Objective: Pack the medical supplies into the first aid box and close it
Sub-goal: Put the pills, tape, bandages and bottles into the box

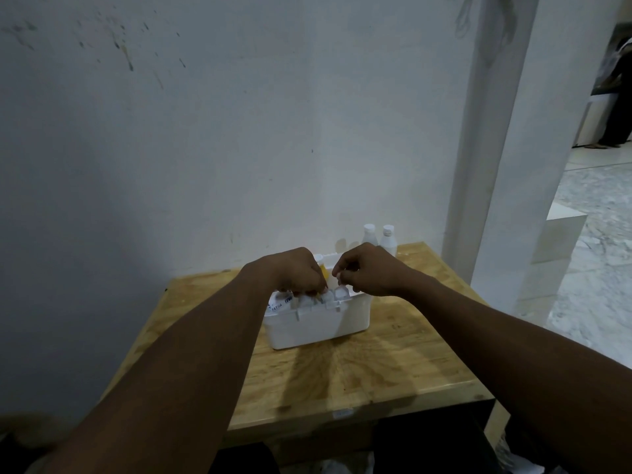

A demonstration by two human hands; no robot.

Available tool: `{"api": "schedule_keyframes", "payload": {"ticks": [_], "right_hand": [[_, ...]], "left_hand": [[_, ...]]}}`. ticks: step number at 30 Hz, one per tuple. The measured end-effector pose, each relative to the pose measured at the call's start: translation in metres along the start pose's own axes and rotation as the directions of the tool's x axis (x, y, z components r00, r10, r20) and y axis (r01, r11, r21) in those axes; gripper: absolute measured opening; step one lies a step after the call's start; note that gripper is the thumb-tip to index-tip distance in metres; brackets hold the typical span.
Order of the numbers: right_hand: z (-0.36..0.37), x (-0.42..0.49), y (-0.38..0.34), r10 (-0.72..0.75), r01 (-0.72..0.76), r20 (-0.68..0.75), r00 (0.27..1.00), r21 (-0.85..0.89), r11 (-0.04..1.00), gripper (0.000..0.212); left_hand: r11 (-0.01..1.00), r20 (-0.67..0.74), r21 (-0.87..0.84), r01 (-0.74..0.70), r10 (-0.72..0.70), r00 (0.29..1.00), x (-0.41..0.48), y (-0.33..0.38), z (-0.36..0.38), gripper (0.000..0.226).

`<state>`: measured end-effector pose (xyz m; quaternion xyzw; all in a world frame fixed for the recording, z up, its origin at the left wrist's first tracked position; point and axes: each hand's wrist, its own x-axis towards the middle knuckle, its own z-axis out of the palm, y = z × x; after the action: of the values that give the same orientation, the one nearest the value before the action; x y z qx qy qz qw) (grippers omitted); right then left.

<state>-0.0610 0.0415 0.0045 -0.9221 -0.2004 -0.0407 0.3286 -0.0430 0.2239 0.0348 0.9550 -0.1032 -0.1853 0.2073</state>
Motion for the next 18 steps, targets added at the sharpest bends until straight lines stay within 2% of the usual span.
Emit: {"api": "schedule_keyframes", "payload": {"ticks": [5, 9, 13, 18], "right_hand": [[-0.003, 0.001, 0.003, 0.046, -0.044, -0.081, 0.996, 0.03, 0.999, 0.018], [-0.016, 0.009, 0.011, 0.09, -0.09, -0.225, 0.97, 0.01, 0.996, 0.018], [-0.04, 0.023, 0.036, 0.191, -0.206, -0.36, 0.913, -0.005, 0.979, 0.018], [-0.058, 0.052, 0.081, 0.269, -0.318, -0.356, 0.895, -0.087, 0.944, 0.041]], "left_hand": [[0.998, -0.049, -0.048, -0.033, 0.031, 0.998, 0.002, 0.001, -0.003, 0.02], [0.995, -0.167, -0.021, -0.101, 0.096, 0.981, 0.011, 0.007, -0.009, 0.019], [0.986, -0.318, 0.023, -0.167, 0.166, 0.933, 0.036, 0.02, -0.015, 0.021], [0.973, -0.379, 0.092, -0.212, 0.231, 0.896, 0.082, 0.042, -0.016, 0.048]]}}
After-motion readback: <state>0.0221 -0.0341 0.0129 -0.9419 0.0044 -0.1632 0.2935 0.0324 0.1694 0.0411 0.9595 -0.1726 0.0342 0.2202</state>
